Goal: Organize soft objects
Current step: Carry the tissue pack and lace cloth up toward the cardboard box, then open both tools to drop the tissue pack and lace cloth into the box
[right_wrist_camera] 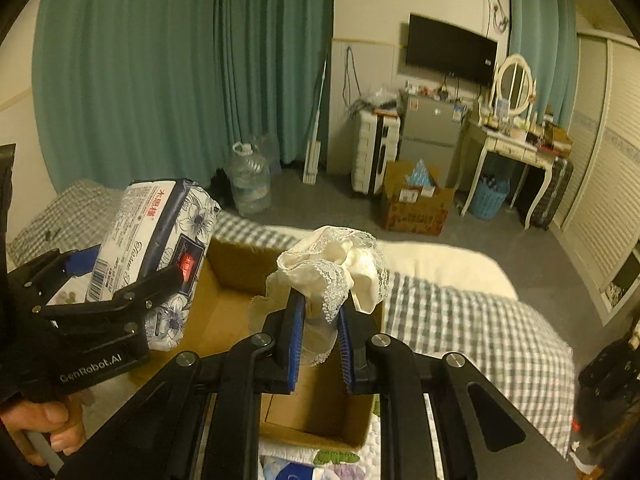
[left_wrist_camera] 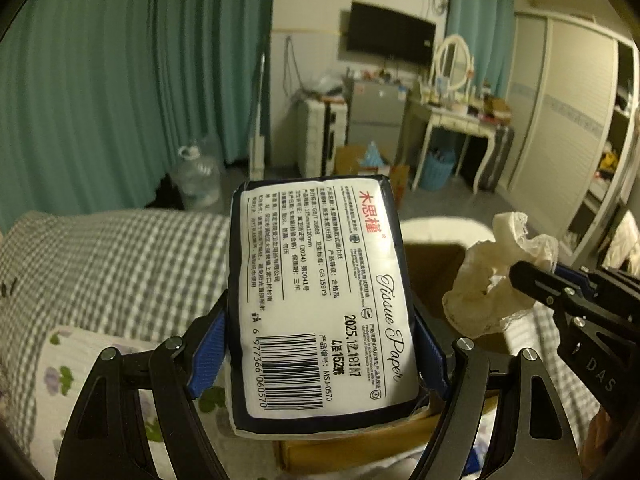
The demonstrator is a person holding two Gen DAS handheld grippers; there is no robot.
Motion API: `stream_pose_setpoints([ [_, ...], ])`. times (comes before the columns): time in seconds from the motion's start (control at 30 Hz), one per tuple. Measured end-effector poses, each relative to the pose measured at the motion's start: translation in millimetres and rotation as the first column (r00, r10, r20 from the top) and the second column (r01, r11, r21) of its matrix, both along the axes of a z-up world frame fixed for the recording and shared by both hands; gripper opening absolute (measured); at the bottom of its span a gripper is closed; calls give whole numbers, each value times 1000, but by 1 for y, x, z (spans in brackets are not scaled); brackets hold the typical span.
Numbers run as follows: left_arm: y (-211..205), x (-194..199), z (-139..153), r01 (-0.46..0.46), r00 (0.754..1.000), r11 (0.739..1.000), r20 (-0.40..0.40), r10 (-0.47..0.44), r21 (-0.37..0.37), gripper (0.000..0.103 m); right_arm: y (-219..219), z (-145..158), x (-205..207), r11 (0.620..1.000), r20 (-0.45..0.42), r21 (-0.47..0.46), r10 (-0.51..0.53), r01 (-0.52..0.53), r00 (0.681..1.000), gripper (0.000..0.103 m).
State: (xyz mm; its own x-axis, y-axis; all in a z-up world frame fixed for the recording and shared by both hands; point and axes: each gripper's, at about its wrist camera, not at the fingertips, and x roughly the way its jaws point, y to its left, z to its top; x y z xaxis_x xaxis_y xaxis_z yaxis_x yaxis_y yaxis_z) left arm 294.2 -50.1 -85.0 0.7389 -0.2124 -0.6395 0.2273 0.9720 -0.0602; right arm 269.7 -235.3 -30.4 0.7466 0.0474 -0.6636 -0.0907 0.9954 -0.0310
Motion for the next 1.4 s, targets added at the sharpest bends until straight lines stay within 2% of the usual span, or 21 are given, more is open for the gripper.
stream_pose_setpoints([
  [0.07,-5,6,-13,7,1000,1000,-27,-6,18,79,-2,-15,9,1000,-30,1,5,-5,1000,15],
  [0.27,-21,10,-29,27,1000,993,-6,-27,115,79,0,-64,36,999,-132,-21,25,-28,991,15],
  [0.47,-23,9,-29,35,999,990,12,-37,137,82,-2,-86,38,999,-167,-20,27,-30,986,16],
  [0.5,-21,10,-30,33,999,991,13,-35,133,83,-3,-86,37,999,-166,-23,25,-29,986,18],
  [0.57,-19,11,-27,31,999,993,13,-32,112,85,-3,-85,35,999,-163,-31,25,-30,986,36],
  [0.6,-19,11,-24,32,999,995,4,-33,97,85,-1,-83,33,999,-156,-33,27,-32,987,49],
  [0.63,-18,10,-19,29,1000,996,-5,-29,81,85,-1,-78,29,999,-146,-31,30,-35,989,54],
  [0.73,-17,8,-3,12,1000,998,-5,-11,57,86,-2,-59,18,999,-116,-33,28,-32,993,54],
  [1.07,-1,-32,71,-18,993,1000,119,18,-3,91,-21,22,-34,1000,3,-14,-24,24,1000,58],
  [1.27,15,-71,114,-31,981,999,193,34,-22,92,-18,74,-79,999,87,-24,-32,34,996,65],
  [1.33,20,-85,125,-39,976,999,214,43,-23,97,-17,89,-95,999,113,-24,-33,36,993,75],
  [1.4,25,-99,135,-46,969,999,241,50,-22,97,-17,105,-115,999,146,-25,-36,40,989,80],
])
